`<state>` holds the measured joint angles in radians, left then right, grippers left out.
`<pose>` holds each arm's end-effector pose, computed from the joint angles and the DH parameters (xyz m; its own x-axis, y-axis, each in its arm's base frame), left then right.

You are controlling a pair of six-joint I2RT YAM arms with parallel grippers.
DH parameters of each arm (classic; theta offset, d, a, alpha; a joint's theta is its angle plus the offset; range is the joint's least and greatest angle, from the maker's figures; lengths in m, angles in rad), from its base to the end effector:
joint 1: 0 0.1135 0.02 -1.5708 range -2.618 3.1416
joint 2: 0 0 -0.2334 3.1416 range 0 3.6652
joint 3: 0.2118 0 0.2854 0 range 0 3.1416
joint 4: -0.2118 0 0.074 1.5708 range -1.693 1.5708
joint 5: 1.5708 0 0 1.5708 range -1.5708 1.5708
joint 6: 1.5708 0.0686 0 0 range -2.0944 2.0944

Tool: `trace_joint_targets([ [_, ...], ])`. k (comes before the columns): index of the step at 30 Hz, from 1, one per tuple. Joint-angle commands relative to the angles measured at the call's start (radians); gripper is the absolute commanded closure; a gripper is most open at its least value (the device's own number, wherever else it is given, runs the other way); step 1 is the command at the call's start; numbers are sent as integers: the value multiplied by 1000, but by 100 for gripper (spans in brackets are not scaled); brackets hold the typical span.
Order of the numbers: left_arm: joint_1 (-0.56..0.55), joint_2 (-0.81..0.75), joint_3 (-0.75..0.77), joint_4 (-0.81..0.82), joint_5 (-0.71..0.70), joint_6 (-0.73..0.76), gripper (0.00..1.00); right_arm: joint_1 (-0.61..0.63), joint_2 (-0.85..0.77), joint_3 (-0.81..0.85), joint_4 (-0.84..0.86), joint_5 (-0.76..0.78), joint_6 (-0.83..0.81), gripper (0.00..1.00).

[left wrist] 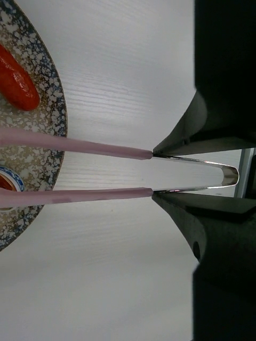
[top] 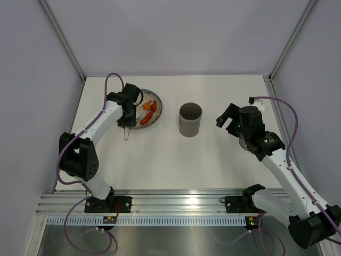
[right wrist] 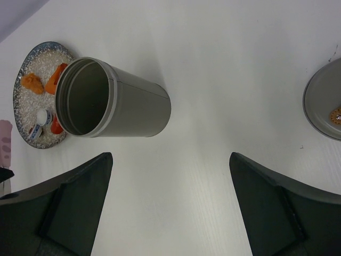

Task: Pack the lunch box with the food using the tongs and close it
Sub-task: Pick up the fake food from the plate.

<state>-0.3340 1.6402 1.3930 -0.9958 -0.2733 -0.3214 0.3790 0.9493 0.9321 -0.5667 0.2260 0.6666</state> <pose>0.3523 -0.1027 0.2036 -0.9224 -0.0019 -0.3862 -0.0609 0.9882 0.1407 0.2673 0.0899 0.2808 -0.5181 0.4423 -0.7321 0.1698 0.8921 0.4188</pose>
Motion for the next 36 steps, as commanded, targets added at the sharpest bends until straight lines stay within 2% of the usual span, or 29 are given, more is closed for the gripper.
trace_joint_targets([
  [1,10,26,51,28,45,7,64,4,-11,20,19,-7,-4,0],
  [5,10,32,37,46,48,4,61,6,-9,16,16,1,-7,1],
  [18,13,115,89,68,102,19,61,4,13,10,22,9,-12,1],
  [27,12,165,112,48,69,15,56,4,12,13,18,13,-19,1],
  [36,21,217,150,46,48,2,55,5,17,1,21,3,-24,1],
])
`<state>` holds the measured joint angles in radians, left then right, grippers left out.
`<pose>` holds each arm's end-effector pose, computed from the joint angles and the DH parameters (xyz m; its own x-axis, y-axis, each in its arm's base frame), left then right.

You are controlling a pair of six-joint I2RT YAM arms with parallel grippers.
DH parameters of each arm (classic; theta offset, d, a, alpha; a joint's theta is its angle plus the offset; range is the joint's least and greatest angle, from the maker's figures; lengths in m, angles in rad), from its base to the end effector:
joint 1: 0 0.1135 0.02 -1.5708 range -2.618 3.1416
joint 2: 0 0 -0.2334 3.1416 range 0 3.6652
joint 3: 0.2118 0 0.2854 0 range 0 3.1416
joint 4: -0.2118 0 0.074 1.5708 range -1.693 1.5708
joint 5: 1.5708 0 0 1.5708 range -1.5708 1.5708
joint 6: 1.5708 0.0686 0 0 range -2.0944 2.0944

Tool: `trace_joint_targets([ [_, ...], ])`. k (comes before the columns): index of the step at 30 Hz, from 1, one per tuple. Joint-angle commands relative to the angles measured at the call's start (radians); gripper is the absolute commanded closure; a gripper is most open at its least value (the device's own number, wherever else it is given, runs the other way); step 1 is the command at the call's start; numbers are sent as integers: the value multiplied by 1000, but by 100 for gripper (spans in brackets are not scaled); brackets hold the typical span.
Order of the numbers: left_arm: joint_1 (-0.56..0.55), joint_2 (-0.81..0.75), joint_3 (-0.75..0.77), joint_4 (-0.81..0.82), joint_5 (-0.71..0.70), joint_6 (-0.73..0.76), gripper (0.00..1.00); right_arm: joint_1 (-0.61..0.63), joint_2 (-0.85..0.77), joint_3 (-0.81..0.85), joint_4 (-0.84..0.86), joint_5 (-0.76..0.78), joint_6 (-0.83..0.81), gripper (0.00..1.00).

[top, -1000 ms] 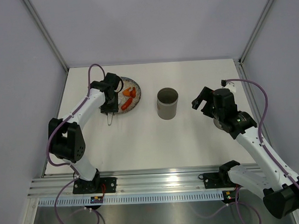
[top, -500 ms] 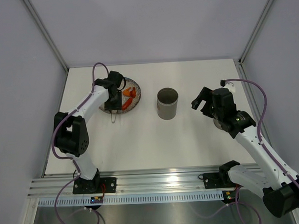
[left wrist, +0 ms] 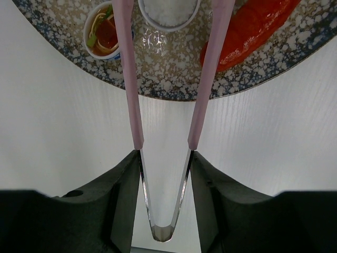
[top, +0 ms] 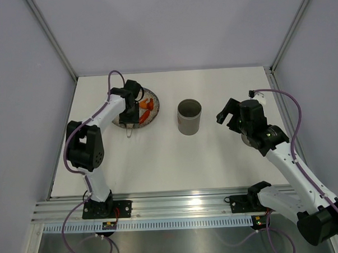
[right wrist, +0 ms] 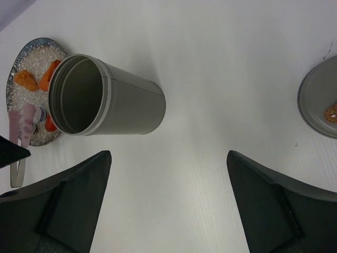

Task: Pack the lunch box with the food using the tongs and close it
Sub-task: Pick up the fake food from the plate.

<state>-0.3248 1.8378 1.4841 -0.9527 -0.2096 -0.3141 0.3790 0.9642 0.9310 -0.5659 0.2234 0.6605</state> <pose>0.3846 -0.1144 0.1621 -0.9505 0.0012 -0.3106 -0.0348 0.9933 0.1103 0.2696 0.0910 0.2765 -0.5308 0.4326 -0.7288 0.1707 0.8969 0.4080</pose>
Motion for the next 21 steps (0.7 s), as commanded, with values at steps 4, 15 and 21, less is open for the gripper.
trace_joint_targets([
  [4,13,44,74,8,-8,-5,55,6,-1,-6,27,1,-19,1],
  [15,26,90,79,11,-7,-2,55,4,13,-15,40,-13,-21,0],
  [21,41,109,93,15,21,4,55,5,18,-20,43,-21,-19,1],
])
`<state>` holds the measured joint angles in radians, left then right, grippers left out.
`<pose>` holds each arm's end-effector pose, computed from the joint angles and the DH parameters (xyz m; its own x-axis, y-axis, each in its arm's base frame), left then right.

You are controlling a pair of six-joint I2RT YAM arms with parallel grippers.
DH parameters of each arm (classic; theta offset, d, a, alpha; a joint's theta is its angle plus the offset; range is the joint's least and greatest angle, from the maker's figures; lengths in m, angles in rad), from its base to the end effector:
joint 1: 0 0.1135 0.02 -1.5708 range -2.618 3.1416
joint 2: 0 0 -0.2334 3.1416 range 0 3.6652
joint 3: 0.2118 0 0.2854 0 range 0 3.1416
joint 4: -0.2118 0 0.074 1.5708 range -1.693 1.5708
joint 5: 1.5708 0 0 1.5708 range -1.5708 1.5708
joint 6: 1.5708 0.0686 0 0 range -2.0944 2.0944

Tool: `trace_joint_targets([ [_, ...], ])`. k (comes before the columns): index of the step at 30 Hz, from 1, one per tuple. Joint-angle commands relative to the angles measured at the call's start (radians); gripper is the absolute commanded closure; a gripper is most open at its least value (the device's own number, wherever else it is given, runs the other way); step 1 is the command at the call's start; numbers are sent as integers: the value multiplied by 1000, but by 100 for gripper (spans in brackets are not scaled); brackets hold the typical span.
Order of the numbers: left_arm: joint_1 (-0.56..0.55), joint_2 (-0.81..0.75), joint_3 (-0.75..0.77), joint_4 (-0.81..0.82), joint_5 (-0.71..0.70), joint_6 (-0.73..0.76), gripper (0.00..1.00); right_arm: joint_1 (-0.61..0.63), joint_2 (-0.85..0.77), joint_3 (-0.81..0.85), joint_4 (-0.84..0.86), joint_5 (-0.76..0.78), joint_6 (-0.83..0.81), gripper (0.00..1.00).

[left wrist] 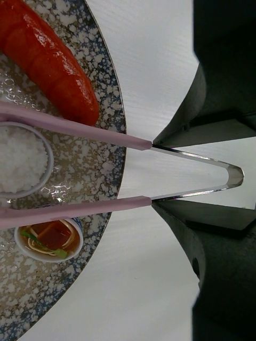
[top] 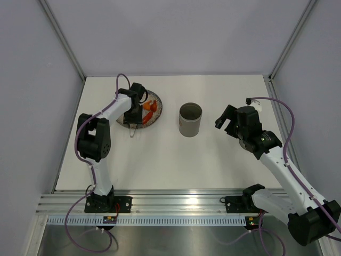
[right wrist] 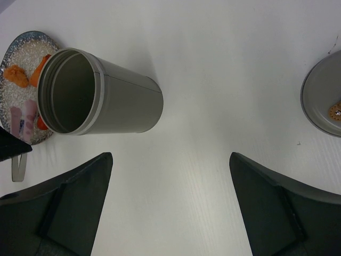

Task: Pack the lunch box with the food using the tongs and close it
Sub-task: Pick up the fake food from the plate.

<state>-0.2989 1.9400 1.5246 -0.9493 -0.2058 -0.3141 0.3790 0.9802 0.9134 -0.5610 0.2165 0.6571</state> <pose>0.3985 -0.1081 0.1353 -0.9664 -0.0187 -0.2564 -0.0529 0.9905 0.1270 0.2717 0.0923 0.2658 -0.5541 0.4215 -0.7179 0.1751 0.9021 0.3945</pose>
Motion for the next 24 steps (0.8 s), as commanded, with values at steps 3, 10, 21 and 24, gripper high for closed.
trace_joint_targets([
  [3,21,14,51,11,23,6,56,6,0,-5,39,-16,-16,1],
  [10,20,23,43,17,58,4,57,6,-5,-7,41,-19,-17,1],
  [21,20,40,51,29,66,-2,64,4,-17,-10,29,-6,-14,1],
  [24,21,31,49,30,62,-3,69,4,-20,-11,29,-3,-14,1],
])
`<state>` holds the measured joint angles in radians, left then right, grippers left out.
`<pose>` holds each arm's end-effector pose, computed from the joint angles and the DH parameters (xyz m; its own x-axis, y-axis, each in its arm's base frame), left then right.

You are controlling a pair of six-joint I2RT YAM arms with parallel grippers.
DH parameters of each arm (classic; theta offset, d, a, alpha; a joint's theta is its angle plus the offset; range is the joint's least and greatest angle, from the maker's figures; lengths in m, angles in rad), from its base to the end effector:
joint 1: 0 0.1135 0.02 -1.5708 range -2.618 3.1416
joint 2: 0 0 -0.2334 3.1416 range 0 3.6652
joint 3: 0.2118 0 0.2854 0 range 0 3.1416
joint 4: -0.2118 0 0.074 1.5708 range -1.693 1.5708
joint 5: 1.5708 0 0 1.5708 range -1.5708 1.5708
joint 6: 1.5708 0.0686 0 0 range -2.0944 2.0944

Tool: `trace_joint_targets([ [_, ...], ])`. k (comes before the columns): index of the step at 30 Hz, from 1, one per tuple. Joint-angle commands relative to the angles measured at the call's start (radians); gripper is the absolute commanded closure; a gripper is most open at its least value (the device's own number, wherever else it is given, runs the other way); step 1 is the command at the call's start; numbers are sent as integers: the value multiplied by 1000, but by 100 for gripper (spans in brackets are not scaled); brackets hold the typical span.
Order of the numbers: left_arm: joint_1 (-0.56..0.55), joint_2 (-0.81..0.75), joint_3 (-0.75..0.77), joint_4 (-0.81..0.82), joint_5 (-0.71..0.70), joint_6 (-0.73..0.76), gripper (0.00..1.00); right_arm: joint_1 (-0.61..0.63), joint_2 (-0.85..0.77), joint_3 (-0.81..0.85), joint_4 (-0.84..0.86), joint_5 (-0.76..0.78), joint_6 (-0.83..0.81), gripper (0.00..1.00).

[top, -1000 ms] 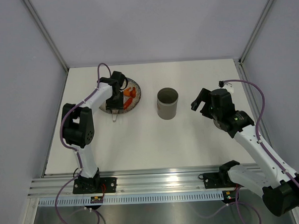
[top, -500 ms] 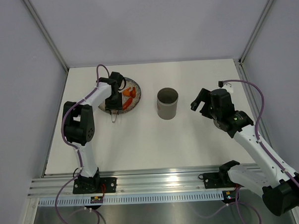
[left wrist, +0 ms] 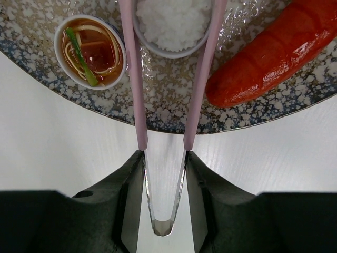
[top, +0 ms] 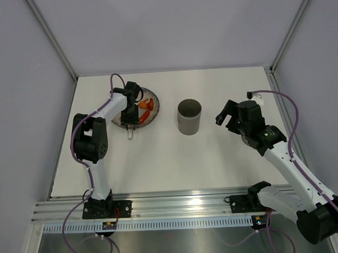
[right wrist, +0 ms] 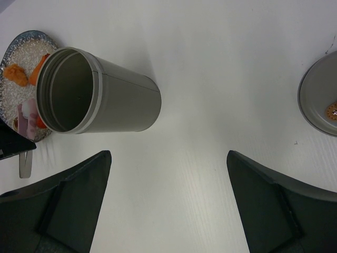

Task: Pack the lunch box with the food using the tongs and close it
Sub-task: Pick up the fake food from the plate.

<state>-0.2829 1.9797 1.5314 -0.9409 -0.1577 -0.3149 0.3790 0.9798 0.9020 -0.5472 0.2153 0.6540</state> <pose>0.4023 -0.1057 0.1214 -0.9750 -0.0351 -0.2196 -0.0563 0.9943 0.0909 0.2722 0.0926 0.2629 -0.5534 0.4193 -0.7197 0.1716 0.9029 0.3942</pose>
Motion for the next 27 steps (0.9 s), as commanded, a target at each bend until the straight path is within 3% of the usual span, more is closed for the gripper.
trace_joint_targets([
  [1,5,-19,41,22,11,-1,70,4,-21,0,16,-2,-10,1],
  [7,4,-44,38,19,-2,-3,86,4,-9,3,15,-7,-8,1],
  [9,4,-68,30,25,0,2,87,6,-12,3,9,1,-4,1],
  [13,5,-123,9,37,12,2,100,6,-29,-12,29,2,4,1],
  [27,-12,-249,-30,36,72,17,100,6,-27,0,26,1,16,1],
])
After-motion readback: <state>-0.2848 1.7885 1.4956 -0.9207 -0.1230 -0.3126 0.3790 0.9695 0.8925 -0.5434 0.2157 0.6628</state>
